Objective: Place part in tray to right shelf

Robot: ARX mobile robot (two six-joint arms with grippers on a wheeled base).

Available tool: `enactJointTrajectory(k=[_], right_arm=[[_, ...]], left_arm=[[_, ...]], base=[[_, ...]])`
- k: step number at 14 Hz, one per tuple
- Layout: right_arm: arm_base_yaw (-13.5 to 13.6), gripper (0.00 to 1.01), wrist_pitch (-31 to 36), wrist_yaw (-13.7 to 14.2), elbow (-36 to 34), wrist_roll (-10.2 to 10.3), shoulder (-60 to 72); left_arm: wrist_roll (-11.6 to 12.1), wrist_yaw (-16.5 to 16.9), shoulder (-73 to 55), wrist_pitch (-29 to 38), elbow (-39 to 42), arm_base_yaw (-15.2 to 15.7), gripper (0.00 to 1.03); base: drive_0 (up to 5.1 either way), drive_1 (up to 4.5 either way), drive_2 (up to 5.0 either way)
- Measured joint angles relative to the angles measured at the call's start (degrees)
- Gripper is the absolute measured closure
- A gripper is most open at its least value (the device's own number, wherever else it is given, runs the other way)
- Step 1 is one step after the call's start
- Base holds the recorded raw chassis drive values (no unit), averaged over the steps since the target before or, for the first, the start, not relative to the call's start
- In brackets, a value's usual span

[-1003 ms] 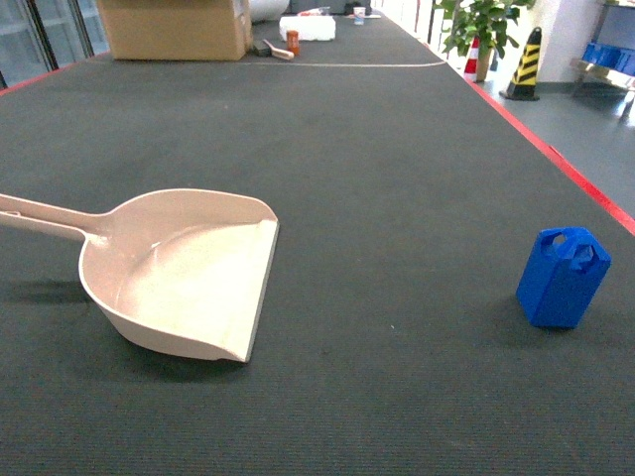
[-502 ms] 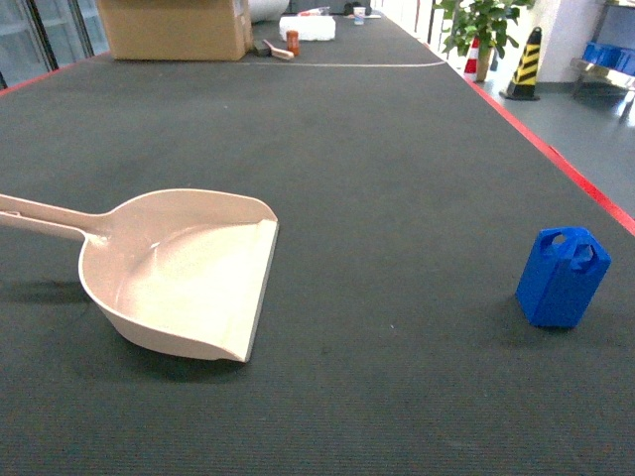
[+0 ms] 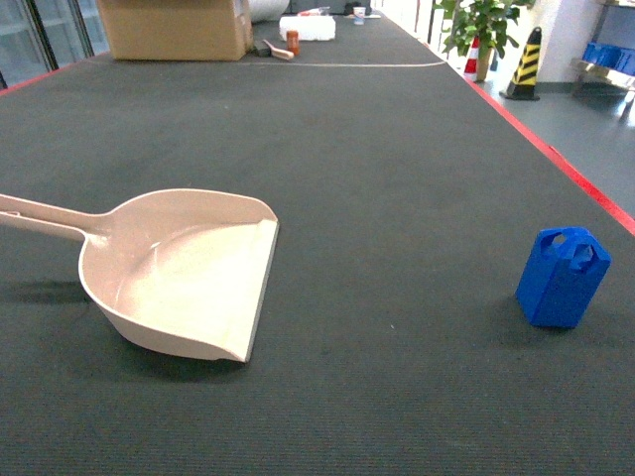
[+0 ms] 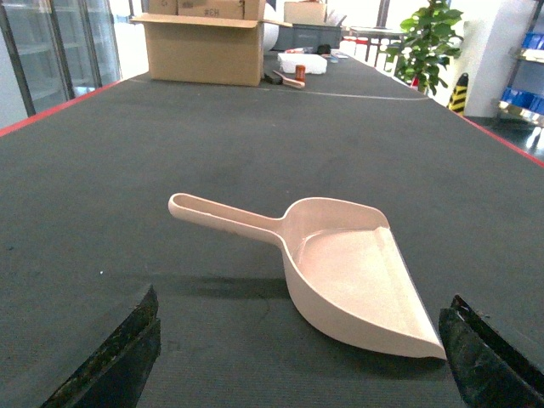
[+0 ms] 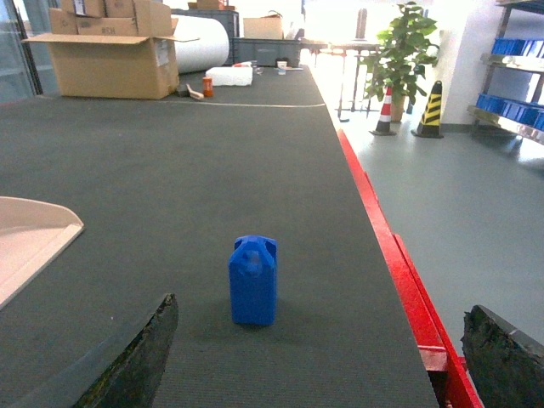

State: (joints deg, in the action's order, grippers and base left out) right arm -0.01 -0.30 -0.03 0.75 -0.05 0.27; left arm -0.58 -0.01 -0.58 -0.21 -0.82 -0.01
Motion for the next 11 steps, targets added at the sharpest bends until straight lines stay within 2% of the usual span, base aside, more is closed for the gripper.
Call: enactJointTrajectory(k=[11], right_arm=[[0.0, 0.03, 0.0, 0.0, 0.0, 0.0, 0.0]], left_arm=[[0.0, 0.0, 0.0, 0.0, 0.0, 0.0, 0.05]], base=[[0.0, 0.00, 0.0]])
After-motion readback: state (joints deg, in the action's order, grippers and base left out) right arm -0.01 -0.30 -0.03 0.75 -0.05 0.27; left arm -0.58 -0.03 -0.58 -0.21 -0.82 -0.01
